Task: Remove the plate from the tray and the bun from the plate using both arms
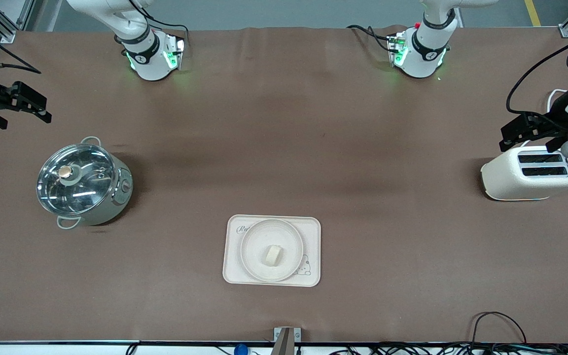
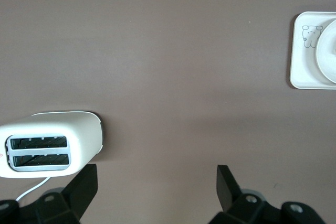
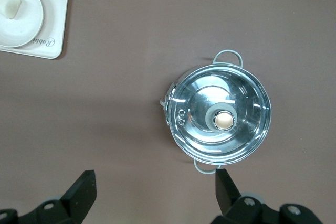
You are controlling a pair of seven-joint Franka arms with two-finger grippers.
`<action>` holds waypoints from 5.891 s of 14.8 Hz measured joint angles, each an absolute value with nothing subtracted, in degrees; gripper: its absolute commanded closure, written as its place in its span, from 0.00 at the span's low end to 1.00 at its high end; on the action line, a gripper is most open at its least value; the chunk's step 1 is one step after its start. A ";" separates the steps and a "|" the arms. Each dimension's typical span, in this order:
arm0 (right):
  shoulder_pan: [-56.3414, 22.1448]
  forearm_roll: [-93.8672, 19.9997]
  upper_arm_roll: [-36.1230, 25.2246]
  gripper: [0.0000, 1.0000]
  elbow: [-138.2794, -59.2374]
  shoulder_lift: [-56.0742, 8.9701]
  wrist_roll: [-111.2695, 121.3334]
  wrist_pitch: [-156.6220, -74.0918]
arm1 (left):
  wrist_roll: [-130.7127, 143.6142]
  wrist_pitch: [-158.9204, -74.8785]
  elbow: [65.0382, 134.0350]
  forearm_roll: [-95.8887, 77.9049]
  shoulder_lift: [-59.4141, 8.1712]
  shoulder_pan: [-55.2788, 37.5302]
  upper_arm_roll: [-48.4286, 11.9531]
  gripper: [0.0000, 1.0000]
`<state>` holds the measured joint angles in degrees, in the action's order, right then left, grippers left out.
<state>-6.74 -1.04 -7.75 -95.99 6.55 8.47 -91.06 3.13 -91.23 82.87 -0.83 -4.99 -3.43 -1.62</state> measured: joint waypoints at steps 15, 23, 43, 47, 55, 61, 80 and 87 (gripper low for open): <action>-8.66 -8.06 -7.21 0.00 -83.41 -7.90 4.98 -91.61 | 2.95 -89.72 83.39 -0.67 -5.58 -3.38 -1.61 0.00; -19.86 -11.45 -6.87 0.00 -79.02 -21.50 -13.09 -110.35 | 2.90 -89.71 83.39 -0.67 -5.58 -2.86 -1.56 0.00; -26.72 -24.39 -1.61 0.24 -78.56 -46.40 -15.53 -143.45 | 2.90 -89.69 83.41 -0.67 -5.58 -2.86 -1.56 0.00; -26.87 -24.41 -1.38 0.26 -77.42 -50.32 -15.51 -145.45 | 2.90 -89.69 83.41 -0.67 -5.59 -2.86 -1.56 0.00; -26.13 -24.49 -1.44 0.46 -75.52 -53.51 -15.40 -145.07 | 2.90 -89.69 83.41 -0.67 -5.59 -2.86 -1.56 0.00; -25.99 -24.61 -1.33 0.67 -75.39 -54.36 -15.40 -144.78 | 2.90 -89.69 83.41 -0.67 -5.59 -2.86 -1.56 0.00; -25.61 -24.70 -1.13 1.00 -72.58 -47.80 -15.66 -134.48 | 2.89 -89.68 83.42 -0.67 -5.59 -2.89 -1.56 0.00; -26.54 -24.70 -0.34 1.00 -85.59 -38.06 -15.42 -126.99 | 2.89 -89.68 83.42 -0.67 -5.59 -2.90 -1.56 0.00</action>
